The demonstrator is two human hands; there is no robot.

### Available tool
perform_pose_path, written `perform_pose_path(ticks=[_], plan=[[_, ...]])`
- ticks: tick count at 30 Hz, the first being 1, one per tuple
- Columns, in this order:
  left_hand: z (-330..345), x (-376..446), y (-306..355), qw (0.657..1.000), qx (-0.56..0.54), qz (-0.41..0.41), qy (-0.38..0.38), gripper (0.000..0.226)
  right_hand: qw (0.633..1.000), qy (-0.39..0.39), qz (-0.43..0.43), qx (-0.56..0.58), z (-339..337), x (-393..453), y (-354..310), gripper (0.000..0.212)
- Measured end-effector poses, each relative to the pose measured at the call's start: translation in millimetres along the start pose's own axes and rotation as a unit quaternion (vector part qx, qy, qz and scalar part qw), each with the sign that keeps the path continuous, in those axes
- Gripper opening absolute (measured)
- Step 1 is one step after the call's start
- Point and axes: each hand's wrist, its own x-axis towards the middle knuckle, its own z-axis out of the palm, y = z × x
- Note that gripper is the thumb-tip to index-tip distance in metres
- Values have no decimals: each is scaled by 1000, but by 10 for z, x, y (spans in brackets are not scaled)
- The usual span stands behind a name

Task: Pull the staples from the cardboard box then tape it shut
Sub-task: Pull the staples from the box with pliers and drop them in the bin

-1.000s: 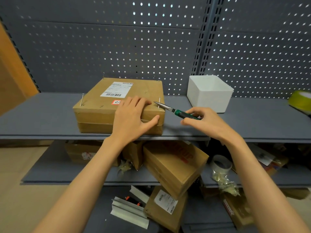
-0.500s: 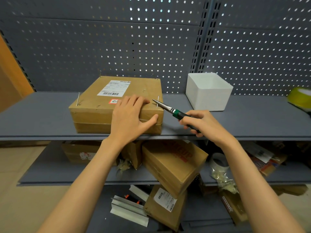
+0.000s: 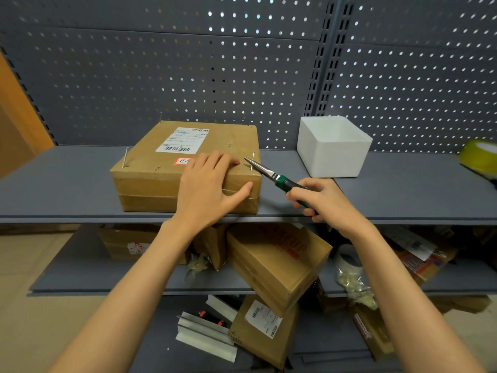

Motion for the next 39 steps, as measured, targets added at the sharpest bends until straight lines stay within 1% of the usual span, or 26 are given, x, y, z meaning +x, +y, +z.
perform_pose_path(ticks=[9, 12, 13, 14, 19, 27, 34, 37, 39], plan=[[7, 15, -26, 1000, 7, 5, -13, 48, 1000, 12, 5, 17, 54, 8, -17, 16], [-2, 14, -26, 1000, 8, 6, -18, 49, 991, 83, 34, 103, 87, 132, -105, 13], [-6, 12, -23, 1000, 7, 4, -20, 50, 987, 103, 36, 114, 68, 192, -158, 13], [-10, 17, -20, 1000, 6, 3, -20, 50, 987, 109, 32, 110, 42, 250, -218, 13], [-2, 22, -27, 1000, 7, -1, -18, 49, 995, 87, 7, 52, 59, 385, -346, 17], [-5, 26, -16, 1000, 0, -6, -7, 49, 994, 96, 6, 45, 136, 418, -306, 20], [-14, 50, -13, 999, -22, -25, -28, 53, 989, 149, -2, 9, 94, 390, -273, 19], [-10, 52, -10, 999, -25, -31, -29, 54, 984, 177, -4, 7, 52, 373, -219, 19], [-6, 52, -11, 999, -27, -32, -29, 54, 980, 200, 0, -15, 11, 350, -183, 20]])
